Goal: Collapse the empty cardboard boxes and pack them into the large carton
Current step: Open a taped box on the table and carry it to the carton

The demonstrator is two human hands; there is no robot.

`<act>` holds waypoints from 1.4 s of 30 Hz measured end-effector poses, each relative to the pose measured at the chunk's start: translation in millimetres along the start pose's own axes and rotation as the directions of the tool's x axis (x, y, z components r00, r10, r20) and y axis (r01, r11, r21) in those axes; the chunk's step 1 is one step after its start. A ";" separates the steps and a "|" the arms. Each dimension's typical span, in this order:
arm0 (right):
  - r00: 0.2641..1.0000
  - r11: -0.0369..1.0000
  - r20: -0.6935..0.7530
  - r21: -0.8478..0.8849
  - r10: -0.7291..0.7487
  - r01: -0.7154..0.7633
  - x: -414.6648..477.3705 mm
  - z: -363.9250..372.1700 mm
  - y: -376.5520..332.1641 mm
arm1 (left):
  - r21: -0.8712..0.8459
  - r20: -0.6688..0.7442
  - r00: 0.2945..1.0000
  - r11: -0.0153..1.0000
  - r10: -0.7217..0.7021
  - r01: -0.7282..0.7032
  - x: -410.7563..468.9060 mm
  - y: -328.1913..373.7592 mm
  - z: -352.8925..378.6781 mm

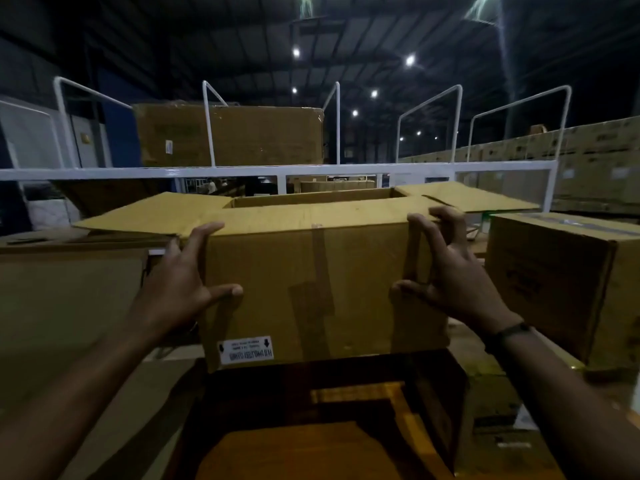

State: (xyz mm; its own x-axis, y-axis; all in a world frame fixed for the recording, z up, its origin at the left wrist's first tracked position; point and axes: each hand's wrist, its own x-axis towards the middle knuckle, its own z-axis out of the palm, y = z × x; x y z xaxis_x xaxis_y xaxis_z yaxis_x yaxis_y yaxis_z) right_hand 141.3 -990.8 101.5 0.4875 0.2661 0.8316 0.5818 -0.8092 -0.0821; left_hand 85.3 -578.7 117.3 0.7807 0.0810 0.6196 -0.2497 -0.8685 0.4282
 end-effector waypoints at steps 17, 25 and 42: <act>0.989 0.994 -0.133 0.085 -0.057 0.069 39.1 -3.8 -31.1 | 0.139 -0.080 0.993 0.987 0.086 -0.074 27.0 2.8 -72.3; 0.989 0.987 -0.135 0.143 -0.053 0.072 42.3 37.1 -93.8 | 0.226 -0.094 0.995 0.974 0.032 -0.010 -5.4 -43.7 -120.8; 0.997 0.972 -0.079 0.235 0.016 0.003 38.2 172.4 -405.7 | 0.237 -0.053 0.998 0.970 -0.045 0.057 -79.5 -307.1 -308.2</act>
State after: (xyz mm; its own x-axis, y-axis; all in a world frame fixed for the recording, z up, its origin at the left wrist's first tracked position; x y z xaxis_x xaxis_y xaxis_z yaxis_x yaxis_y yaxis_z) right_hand 36.1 -562.0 71.8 0.4436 0.2113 0.8709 0.7203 -0.6623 -0.2062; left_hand -76.7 -167.7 139.3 0.7597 0.1460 0.6336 -0.0620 -0.9537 0.2942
